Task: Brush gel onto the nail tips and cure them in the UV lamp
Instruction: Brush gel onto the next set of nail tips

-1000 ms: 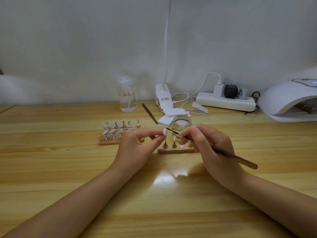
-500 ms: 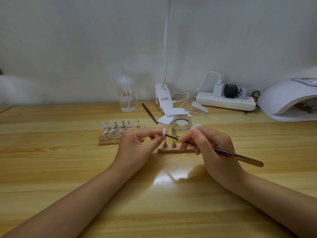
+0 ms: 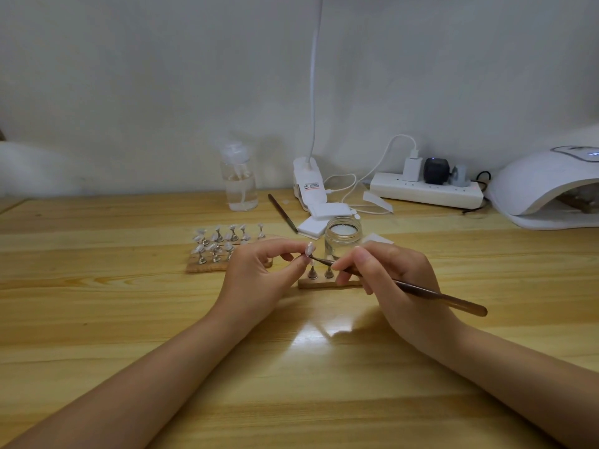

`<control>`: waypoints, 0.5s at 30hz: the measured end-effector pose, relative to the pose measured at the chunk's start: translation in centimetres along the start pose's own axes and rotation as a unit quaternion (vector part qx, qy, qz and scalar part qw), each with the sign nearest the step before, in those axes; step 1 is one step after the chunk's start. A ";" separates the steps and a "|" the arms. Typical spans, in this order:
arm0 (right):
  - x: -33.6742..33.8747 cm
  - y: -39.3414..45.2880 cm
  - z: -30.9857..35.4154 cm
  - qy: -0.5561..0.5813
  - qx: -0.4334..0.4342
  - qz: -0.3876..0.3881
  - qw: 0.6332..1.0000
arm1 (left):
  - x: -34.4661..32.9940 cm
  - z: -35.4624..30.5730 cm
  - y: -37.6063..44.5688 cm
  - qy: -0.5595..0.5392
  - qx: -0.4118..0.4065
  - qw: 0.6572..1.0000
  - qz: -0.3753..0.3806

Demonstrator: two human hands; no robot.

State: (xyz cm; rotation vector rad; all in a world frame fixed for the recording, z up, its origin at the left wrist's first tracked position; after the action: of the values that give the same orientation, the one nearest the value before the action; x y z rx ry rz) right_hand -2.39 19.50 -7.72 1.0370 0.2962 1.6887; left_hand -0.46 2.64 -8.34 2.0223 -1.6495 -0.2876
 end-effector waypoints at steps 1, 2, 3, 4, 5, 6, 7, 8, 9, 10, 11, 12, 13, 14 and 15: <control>0.0 0.0 0.0 0.007 0.006 -0.004 1.000 | 0.0 0.0 0.0 0.002 -0.002 1.000 -0.001; 0.1 0.0 0.0 0.012 0.010 -0.009 1.000 | 0.0 0.0 0.0 0.004 -0.003 1.000 -0.002; 0.1 -0.1 -0.1 0.015 0.011 -0.014 1.000 | -0.1 -0.1 0.0 0.006 -0.005 1.000 -0.003; 0.2 -0.1 -0.1 0.010 0.008 -0.020 1.000 | -0.1 -0.1 0.0 0.008 -0.006 1.000 -0.003; 0.2 0.0 -0.1 0.000 -0.001 -0.025 1.000 | -0.1 -0.2 0.0 0.010 -0.007 1.000 -0.002; 0.2 0.0 -0.1 -0.013 -0.013 -0.029 0.999 | -0.1 -0.2 -0.1 0.013 -0.010 1.000 -0.001; 0.1 0.1 -0.2 -0.026 -0.027 -0.030 0.999 | -0.1 -0.3 -0.1 0.016 -0.014 1.000 0.001; 0.0 0.1 -0.2 -0.036 -0.038 -0.028 0.998 | -0.2 -0.3 -0.1 0.018 -0.017 1.000 0.003; 0.0 0.1 -0.2 -0.041 -0.047 -0.024 0.998 | -0.2 -0.4 -0.1 0.020 -0.020 1.000 0.004; -0.1 0.2 -0.1 -0.042 -0.052 -0.020 0.998 | -0.2 -0.4 -0.1 0.021 -0.022 1.000 0.005; -0.1 0.2 -0.1 -0.041 -0.054 -0.016 0.998 | -0.2 -0.4 -0.1 0.022 -0.022 0.999 0.005; -0.1 0.1 -0.1 -0.038 -0.052 -0.014 0.998 | -0.2 -0.4 0.0 0.022 -0.022 1.000 0.005; 0.0 0.1 -0.1 -0.033 -0.049 -0.014 0.998 | -0.2 -0.4 0.0 0.022 -0.021 1.000 0.003; 0.0 0.0 -0.1 -0.027 -0.044 -0.015 0.999 | -0.2 -0.4 0.0 0.021 -0.019 1.000 0.002; 0.1 0.0 -0.1 -0.020 -0.036 -0.018 0.999 | -0.2 -0.3 0.0 0.021 -0.019 1.000 0.000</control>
State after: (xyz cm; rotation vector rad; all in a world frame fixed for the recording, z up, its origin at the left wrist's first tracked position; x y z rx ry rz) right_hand -2.43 19.59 -7.73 1.0053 0.2264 1.6335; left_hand -0.32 2.89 -8.09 1.9879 -1.6075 -0.2725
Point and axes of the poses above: each hand's wrist, its own y-axis towards the middle knuckle, its own x-axis out of the back of the hand, z = x × y, the point moved 1 cm from there along y, towards the middle knuckle, and after that the axes turned 15 degrees about -y, right-handed, at the moved point
